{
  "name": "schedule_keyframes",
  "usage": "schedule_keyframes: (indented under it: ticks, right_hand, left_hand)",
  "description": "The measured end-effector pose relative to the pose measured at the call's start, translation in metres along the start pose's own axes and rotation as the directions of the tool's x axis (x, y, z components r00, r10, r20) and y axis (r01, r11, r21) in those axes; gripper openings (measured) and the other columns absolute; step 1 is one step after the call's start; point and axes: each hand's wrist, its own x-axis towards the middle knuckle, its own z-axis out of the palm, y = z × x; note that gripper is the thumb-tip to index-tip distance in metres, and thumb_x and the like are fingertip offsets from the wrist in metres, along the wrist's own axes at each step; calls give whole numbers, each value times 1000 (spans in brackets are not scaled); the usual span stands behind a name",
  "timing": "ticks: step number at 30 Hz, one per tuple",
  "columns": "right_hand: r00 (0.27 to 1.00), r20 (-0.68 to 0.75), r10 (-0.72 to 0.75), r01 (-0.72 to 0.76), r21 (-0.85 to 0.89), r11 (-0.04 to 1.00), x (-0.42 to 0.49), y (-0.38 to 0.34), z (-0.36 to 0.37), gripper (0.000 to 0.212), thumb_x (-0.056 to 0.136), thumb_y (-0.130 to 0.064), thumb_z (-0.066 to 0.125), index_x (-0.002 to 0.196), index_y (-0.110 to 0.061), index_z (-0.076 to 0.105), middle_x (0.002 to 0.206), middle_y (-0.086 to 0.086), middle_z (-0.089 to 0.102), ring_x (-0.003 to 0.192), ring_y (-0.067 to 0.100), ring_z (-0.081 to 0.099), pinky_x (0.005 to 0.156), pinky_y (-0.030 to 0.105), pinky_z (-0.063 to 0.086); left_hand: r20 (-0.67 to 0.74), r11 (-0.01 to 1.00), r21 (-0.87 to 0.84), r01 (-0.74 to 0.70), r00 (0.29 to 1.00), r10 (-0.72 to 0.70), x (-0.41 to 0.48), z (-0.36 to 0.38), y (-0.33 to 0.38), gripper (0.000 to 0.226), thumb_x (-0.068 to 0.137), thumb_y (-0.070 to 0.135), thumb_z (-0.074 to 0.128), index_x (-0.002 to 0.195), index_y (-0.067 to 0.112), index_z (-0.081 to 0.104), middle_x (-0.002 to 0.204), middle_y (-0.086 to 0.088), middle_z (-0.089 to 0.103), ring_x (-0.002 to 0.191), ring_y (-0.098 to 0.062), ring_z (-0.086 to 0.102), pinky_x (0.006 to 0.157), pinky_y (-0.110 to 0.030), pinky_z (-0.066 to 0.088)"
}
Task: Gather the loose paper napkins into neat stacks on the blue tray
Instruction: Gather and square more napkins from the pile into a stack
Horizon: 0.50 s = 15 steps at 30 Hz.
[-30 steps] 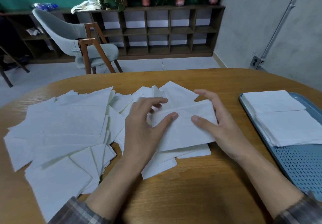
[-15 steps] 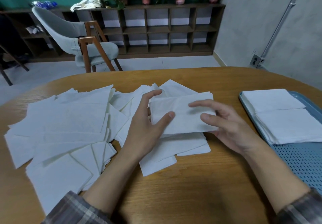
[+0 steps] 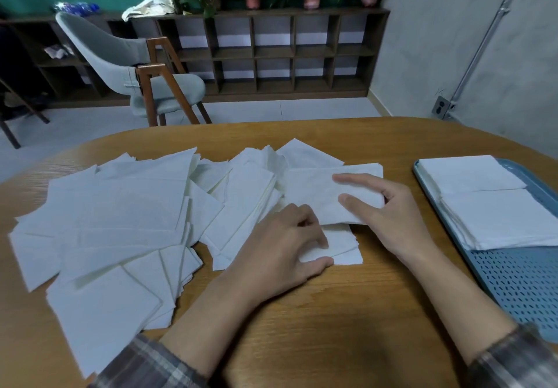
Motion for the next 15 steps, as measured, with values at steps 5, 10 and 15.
schedule_keyframes:
  ticks: [5,10,15]
  right_hand:
    - [999,-32,5,-6,-15,1000,1,0,0,29,96,-9,73,118,-27,78,119,-29,73,120,-17,57,96,-3,35]
    - [999,-25,20,-20,2,1000,2,2,-1,35,99,-2,65,120,-27,77,121,-31,71,123,-17,55,97,-3,34]
    - [999,37,21,-25,88,996,3,0,-3,25,105,-17,59,119,-26,78,127,-22,72,129,-7,57,114,19,38]
  left_hand:
    - [32,996,-75,40,999,-37,0,-3,3,20,99,44,66,103,31,81,101,18,61,96,-4,59,82,-39,55]
    - [-18,973,-211,89,995,-95,1,-7,2,15,102,34,66,99,27,79,94,18,68,91,-2,64,77,-24,51]
    - [-115,905,-414,93,981,-154,3,-24,8,13,107,20,61,97,20,70,85,21,67,85,0,64,74,-8,39]
